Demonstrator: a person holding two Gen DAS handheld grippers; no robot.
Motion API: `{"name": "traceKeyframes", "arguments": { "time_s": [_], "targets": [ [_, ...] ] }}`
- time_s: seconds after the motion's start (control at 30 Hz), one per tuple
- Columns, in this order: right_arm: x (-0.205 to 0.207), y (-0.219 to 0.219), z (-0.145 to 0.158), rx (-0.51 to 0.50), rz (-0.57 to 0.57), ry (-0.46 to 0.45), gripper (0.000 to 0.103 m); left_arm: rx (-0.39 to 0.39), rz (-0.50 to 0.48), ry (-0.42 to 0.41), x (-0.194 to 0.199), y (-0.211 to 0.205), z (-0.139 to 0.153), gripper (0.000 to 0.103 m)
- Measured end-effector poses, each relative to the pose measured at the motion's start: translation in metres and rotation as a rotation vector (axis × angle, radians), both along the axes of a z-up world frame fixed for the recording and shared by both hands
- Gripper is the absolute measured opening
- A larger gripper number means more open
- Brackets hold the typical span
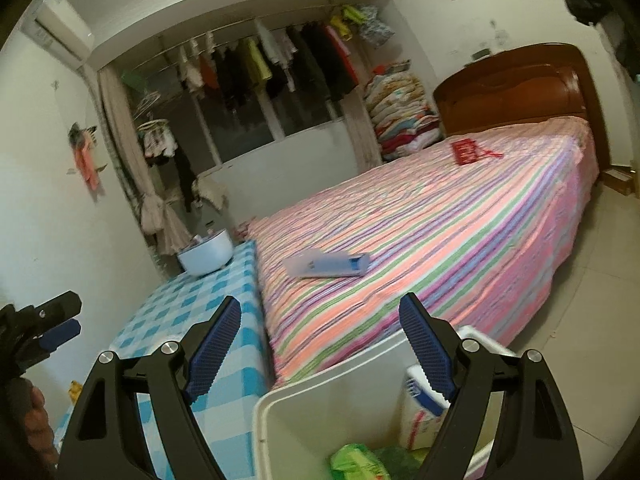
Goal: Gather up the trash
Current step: 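Withdraw both tools from the bin back toward the table, then reach the left tool to the yellow snack wrapper and grasp it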
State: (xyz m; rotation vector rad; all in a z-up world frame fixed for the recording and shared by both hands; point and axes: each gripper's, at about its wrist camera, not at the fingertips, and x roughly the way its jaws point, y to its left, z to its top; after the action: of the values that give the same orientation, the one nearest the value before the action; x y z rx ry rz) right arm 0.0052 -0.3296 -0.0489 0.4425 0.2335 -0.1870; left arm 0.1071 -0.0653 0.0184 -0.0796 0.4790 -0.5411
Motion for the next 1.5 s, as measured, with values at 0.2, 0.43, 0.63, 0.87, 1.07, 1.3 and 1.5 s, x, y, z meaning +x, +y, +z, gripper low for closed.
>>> {"name": "traceKeyframes", "arguments": {
  "time_s": [0.2,0.43,0.63,0.87,1.07,1.3,1.5],
  "targets": [
    [0.025,0.03,0.004,-0.027,0.115,0.025,0.079,0.026,0.104,0.008,0.007,0.043,-0.003,0.091],
    [0.055,0.082,0.008,-0.091,0.265,0.04,0.079,0.019,0.259,0.035,0.019,0.114,-0.003,0.091],
    [0.078,0.118,0.009,-0.133,0.353,0.057,0.079,0.034,0.427,0.107,0.047,0.194,-0.012,0.091],
    [0.102,0.148,0.011,-0.15,0.431,0.079,0.079,0.035,0.523,0.259,0.085,0.267,-0.042,0.091],
    [0.115,0.166,0.01,-0.166,0.476,0.093,0.079,0.012,0.529,0.377,0.11,0.296,-0.073,0.09],
    [0.134,0.171,0.008,-0.13,0.489,0.124,0.079,0.02,0.552,0.434,0.128,0.308,-0.093,0.082],
    [0.149,0.167,0.003,-0.091,0.488,0.18,0.079,0.033,0.527,0.54,0.146,0.308,-0.119,0.05]
  ]
}}
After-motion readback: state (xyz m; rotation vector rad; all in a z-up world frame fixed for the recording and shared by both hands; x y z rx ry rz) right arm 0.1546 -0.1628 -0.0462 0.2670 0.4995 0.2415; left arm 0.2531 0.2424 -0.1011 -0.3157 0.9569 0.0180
